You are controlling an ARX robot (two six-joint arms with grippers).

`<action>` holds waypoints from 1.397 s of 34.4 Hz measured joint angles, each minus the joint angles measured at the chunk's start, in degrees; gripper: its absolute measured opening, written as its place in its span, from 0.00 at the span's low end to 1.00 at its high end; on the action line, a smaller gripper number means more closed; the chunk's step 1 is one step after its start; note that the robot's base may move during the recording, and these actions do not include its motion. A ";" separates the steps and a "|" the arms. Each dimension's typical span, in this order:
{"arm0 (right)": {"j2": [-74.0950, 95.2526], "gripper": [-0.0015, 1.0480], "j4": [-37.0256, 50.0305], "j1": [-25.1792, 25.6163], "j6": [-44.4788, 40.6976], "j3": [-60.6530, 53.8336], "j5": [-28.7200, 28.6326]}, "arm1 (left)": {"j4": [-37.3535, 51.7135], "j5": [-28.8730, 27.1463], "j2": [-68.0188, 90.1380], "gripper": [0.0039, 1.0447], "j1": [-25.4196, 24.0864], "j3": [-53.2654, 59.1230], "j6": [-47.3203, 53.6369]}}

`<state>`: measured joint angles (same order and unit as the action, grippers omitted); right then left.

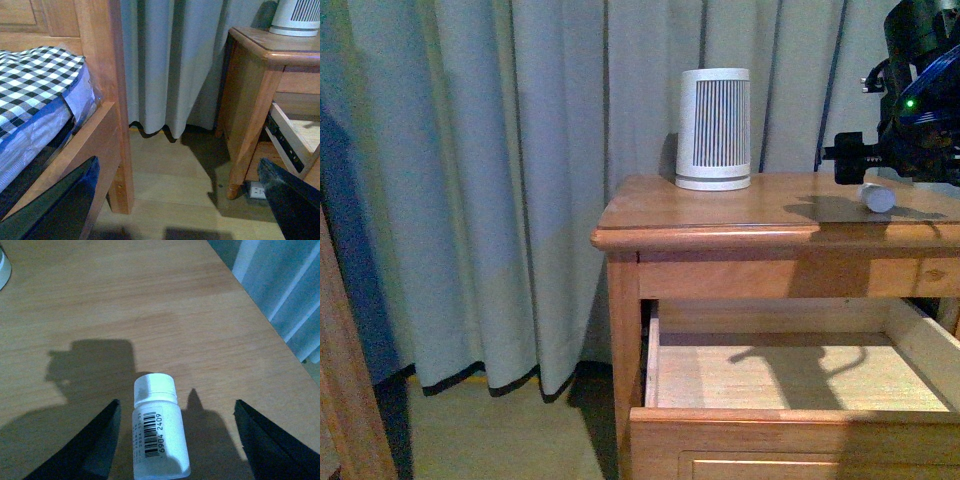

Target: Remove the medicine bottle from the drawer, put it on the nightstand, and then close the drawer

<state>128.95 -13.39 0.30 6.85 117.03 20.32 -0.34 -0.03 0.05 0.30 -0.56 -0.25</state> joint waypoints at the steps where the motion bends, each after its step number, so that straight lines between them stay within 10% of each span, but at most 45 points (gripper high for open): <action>1: -0.11 0.72 0.52 0.13 0.09 -0.33 -0.15 | 0.00 0.00 -0.02 0.94 0.00 0.00 0.00; 6: -4.94 0.95 6.01 0.33 0.87 -6.25 -0.09 | 0.00 0.00 0.00 0.94 0.00 0.00 0.00; 15: -38.58 0.93 23.30 -2.69 -3.69 -39.56 6.14 | 0.00 0.00 0.00 0.94 0.00 0.00 0.00; 27: -70.10 0.93 17.75 -11.13 2.36 -85.22 5.99 | 0.00 0.00 -0.02 0.94 0.00 0.00 0.00; 48: -36.92 0.93 51.95 -13.94 2.49 -98.99 7.06 | 0.00 0.00 0.00 0.94 0.00 0.00 0.00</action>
<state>92.03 38.57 -13.65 9.34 18.04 27.38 -0.34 -0.03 0.05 0.30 -0.56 -0.25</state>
